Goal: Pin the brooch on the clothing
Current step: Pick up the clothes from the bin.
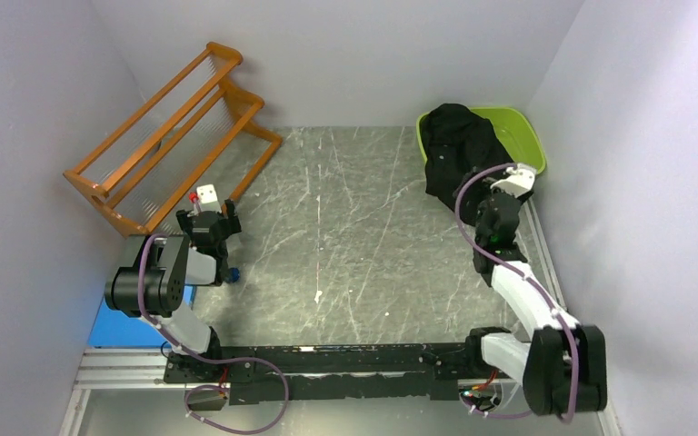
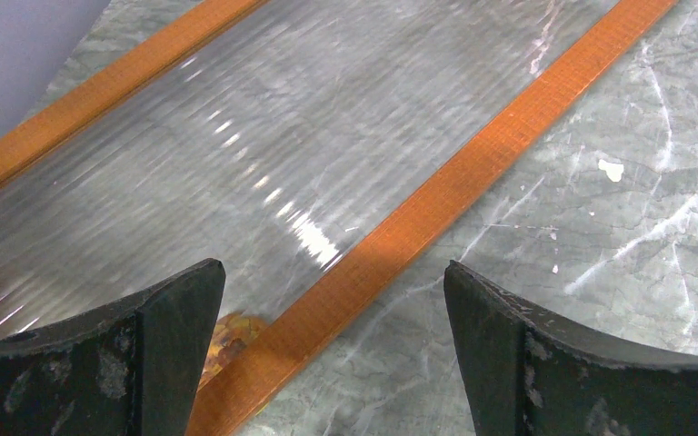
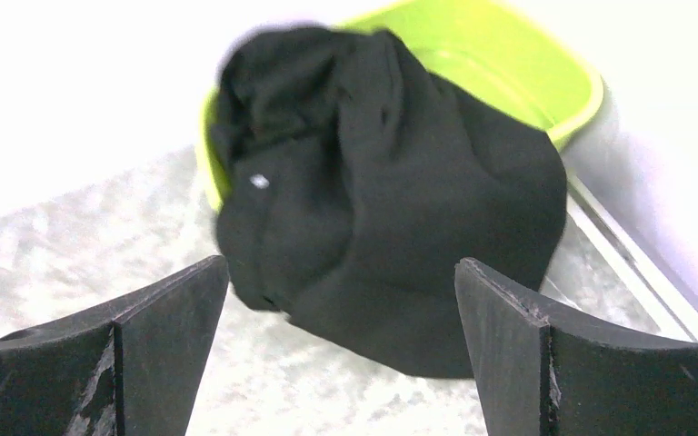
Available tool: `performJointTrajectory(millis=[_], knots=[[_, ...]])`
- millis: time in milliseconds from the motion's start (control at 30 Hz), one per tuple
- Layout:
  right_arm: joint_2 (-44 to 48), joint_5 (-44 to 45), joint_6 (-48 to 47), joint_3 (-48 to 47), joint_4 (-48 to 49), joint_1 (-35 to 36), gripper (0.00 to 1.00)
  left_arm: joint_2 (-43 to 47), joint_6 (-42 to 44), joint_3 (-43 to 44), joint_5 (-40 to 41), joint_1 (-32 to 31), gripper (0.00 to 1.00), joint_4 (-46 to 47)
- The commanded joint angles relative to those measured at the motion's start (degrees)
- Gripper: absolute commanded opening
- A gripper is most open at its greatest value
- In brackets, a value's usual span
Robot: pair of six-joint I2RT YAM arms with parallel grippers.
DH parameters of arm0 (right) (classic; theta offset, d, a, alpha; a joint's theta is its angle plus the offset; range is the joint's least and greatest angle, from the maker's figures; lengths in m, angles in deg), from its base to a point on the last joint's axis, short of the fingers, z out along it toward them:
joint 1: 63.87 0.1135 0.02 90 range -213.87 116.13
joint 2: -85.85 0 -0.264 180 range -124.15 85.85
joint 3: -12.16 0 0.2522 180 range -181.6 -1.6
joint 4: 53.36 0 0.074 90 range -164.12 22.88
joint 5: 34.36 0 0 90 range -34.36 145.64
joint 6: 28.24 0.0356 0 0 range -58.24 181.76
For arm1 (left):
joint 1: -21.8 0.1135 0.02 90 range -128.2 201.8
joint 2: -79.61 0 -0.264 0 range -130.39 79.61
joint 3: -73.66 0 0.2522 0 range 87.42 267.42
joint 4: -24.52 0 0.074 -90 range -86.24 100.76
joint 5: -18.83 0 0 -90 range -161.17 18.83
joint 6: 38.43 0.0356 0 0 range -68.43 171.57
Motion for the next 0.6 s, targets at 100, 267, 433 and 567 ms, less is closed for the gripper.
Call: performJointTrajectory(millis=[100,267,433,567], knots=[[6.7,1.77,21.39,-4.91,-24.33,-0.13,1.0,-0.01,0.78,0.3,-0.45,0.0,0.96,2.85],[6.63,0.22,20.25,-8.58,-28.95,-0.17,1.0,12.87,3.76,2.24,-10.45,-0.43,0.96,-13.13],[6.21,-1.74,19.25,-9.67,-28.53,-0.12,1.0,27.22,-4.18,10.02,-19.28,-0.31,0.96,-40.85],[4.83,-4.79,19.33,-10.38,-26.9,-0.31,1.0,31.21,-6.99,16.89,-36.2,-0.35,0.96,-53.42]])
